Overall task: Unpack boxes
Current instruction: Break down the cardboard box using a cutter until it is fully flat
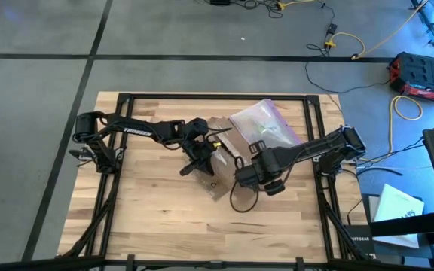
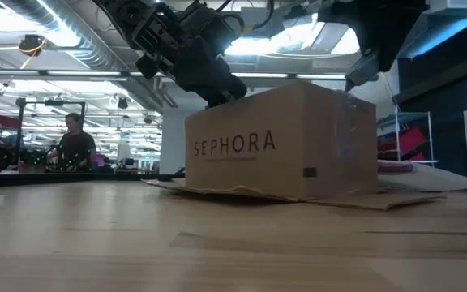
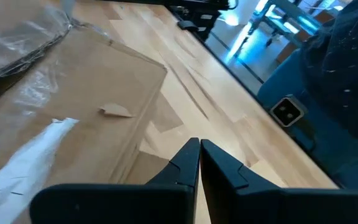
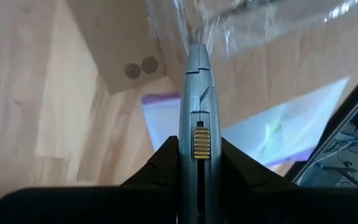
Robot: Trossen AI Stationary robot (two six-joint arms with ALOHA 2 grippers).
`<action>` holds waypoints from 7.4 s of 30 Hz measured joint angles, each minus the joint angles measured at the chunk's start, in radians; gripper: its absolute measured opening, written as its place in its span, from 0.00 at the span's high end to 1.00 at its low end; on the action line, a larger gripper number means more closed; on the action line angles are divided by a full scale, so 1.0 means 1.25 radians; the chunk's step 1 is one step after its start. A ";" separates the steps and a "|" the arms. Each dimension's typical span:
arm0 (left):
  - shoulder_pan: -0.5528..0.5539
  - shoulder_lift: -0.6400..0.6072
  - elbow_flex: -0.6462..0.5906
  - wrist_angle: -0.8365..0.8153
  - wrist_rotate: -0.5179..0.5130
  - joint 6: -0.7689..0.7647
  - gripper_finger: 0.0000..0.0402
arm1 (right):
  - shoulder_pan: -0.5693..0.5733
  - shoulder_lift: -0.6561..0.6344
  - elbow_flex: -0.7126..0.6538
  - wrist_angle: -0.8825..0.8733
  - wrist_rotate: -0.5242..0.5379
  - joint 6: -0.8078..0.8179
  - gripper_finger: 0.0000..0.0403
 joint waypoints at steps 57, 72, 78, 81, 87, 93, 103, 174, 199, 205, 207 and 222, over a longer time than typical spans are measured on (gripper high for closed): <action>-0.402 -0.009 0.001 0.040 -1.227 -0.741 1.00 | -0.028 -0.085 -0.126 0.196 0.068 -0.390 0.86; -0.402 -0.008 0.001 0.039 -1.222 -0.714 1.00 | -0.029 -0.122 -0.084 0.171 0.000 -0.335 0.86; -0.402 -0.008 0.000 0.039 -1.221 -0.705 1.00 | -0.029 -0.117 -0.084 0.186 -0.007 -0.335 0.86; -0.402 -0.007 0.000 0.039 -1.221 -0.705 1.00 | -0.029 -0.113 -0.084 0.180 -0.021 -0.337 0.86; -0.402 -0.007 0.000 0.039 -1.220 -0.705 1.00 | -0.029 -0.102 -0.085 0.188 -0.006 -0.336 0.86; -0.402 -0.007 0.000 0.039 -1.220 -0.698 1.00 | -0.029 -0.076 -0.085 0.184 -0.012 -0.339 0.86; -0.402 -0.007 0.000 0.039 -1.219 -0.685 1.00 | -0.029 -0.076 -0.085 0.168 -0.029 -0.335 0.86; -0.411 -0.027 -0.002 0.042 -1.213 -0.514 1.00 | 0.007 -0.312 -0.144 0.284 0.147 0.298 0.86; -0.354 -0.085 -0.001 0.167 -0.978 -0.326 1.00 | 0.150 -0.494 -0.882 0.788 0.063 0.958 0.83; -0.346 -0.085 -0.001 0.168 -0.979 -0.329 1.00 | 0.150 -0.494 -0.933 0.845 0.003 0.942 0.82; -0.344 -0.085 -0.001 0.168 -0.979 -0.330 1.00 | 0.150 -0.494 -0.952 0.879 -0.023 0.941 0.82; -0.353 -0.085 0.000 0.166 -0.945 -0.388 1.00 | 0.150 -0.494 -0.983 0.928 -0.044 0.937 0.77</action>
